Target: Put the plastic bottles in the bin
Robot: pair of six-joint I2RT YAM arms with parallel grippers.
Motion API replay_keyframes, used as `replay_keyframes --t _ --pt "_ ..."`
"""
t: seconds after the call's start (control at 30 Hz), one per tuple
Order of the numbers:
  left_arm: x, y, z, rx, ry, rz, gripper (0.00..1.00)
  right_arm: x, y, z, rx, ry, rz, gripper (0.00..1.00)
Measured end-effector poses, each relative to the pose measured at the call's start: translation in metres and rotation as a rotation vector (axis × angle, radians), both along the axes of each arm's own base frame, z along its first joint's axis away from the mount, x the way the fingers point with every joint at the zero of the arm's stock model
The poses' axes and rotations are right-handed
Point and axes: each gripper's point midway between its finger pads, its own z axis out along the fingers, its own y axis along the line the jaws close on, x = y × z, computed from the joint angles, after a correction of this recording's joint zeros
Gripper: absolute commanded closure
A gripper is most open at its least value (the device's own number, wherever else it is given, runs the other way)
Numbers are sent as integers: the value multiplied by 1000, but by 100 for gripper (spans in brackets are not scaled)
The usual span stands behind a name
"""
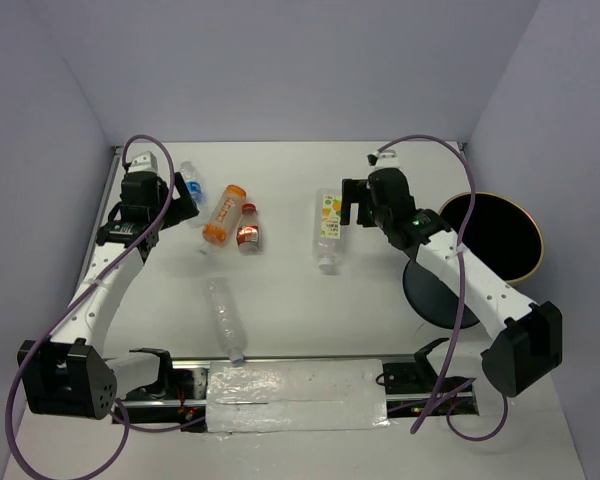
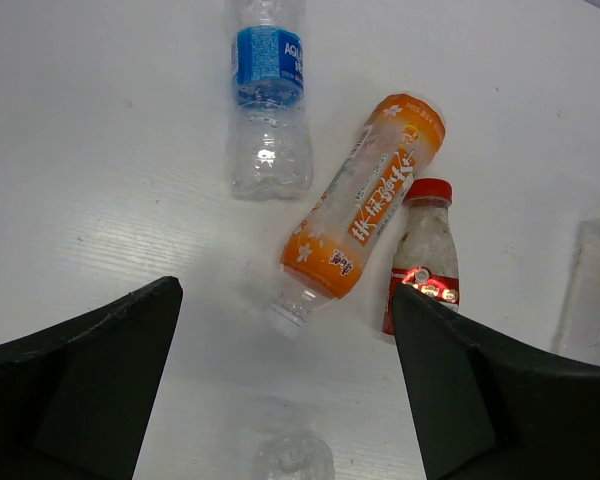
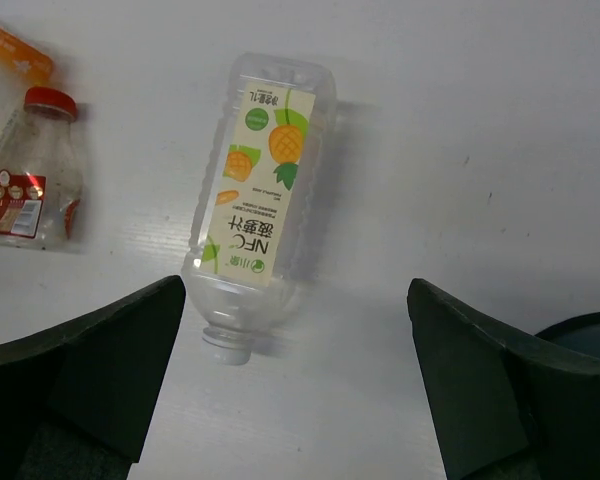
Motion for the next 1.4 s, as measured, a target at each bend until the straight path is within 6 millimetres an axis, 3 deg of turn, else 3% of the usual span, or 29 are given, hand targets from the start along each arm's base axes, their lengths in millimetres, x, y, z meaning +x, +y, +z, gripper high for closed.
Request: replay_keyframes --t 0.33,0.5,0.6,0.77,0.87,1.03,1.23,1.4 --pt "0 0 0 -2 0 1 1 -4 -1 -2 -37 -5 -41 0" --pt "1 0 -2 -5 6 3 1 -16 26 -8 -32 2 -31 2" --pt "1 0 -7 -4 22 4 1 -23 43 -25 33 36 -20 3" --pt "-1 0 -12 -1 44 7 1 -43 46 -87 64 179 -56 2" --pt "-1 0 -12 -1 44 7 1 -49 50 -111 81 243 -72 2" --pt "-1 0 -12 -1 46 6 1 -47 67 -121 135 265 -71 0" --pt "-1 0 -13 0 46 6 1 -45 73 -148 111 322 -83 1" --pt "-1 0 -13 0 49 6 1 -45 73 -157 89 344 -88 9"
